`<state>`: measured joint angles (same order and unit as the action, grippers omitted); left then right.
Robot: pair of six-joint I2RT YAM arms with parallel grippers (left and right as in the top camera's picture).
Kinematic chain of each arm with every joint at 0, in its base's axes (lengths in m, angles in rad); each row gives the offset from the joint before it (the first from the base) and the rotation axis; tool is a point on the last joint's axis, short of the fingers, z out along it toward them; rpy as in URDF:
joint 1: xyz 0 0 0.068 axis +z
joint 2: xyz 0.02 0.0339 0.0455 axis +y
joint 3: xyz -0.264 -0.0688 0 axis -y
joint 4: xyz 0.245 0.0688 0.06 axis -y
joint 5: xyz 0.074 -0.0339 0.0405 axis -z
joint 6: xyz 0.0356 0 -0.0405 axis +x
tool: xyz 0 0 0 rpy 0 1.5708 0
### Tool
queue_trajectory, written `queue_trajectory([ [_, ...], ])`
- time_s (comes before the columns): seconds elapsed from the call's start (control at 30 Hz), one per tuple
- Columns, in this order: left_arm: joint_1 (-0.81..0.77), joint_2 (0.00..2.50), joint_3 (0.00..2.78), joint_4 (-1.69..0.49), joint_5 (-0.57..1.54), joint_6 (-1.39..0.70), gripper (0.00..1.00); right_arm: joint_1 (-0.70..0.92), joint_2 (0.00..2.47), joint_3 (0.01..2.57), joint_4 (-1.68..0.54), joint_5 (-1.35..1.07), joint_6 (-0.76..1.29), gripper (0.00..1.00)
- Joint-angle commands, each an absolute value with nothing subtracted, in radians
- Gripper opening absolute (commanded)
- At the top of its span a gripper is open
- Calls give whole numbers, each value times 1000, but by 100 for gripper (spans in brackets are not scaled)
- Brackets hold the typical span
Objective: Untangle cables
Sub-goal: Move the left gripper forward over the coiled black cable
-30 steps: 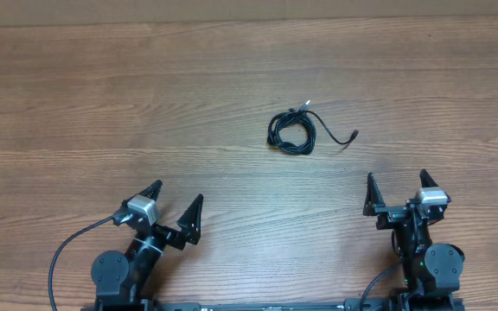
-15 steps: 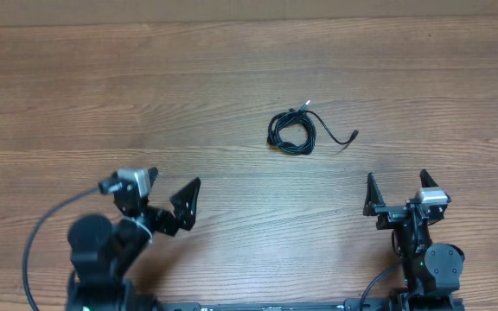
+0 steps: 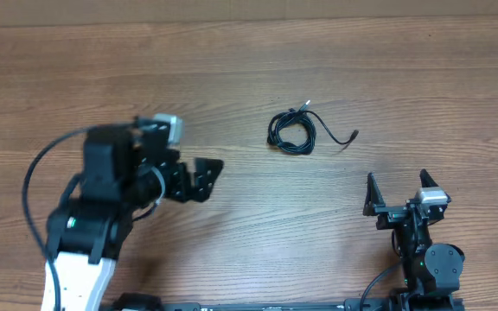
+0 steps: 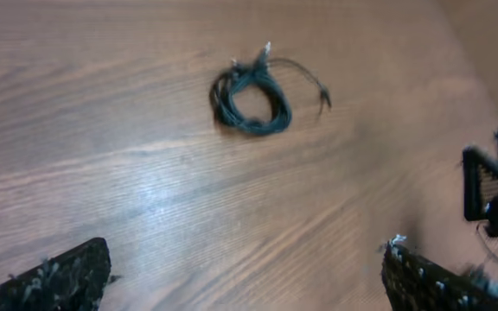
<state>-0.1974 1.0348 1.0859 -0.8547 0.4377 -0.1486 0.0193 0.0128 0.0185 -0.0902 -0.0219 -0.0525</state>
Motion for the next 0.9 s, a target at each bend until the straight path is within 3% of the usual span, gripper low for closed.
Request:
queue_trajectory([
  [0.0, -292, 1122, 1197, -897, 289, -108, 100, 14, 3, 8, -84, -23, -54, 100],
  [0.3, -510, 1372, 1440, -949, 77, -82, 100, 14, 3, 8, -83, -23, -54, 100],
  [0.47, -526, 1449, 1450, -796, 78, -67, 100, 14, 3, 8, -84, -23, -54, 100],
  [0.87, -526, 1639, 1450, -704, 79, -68, 99, 14, 3, 8, -83, -23, -54, 100],
])
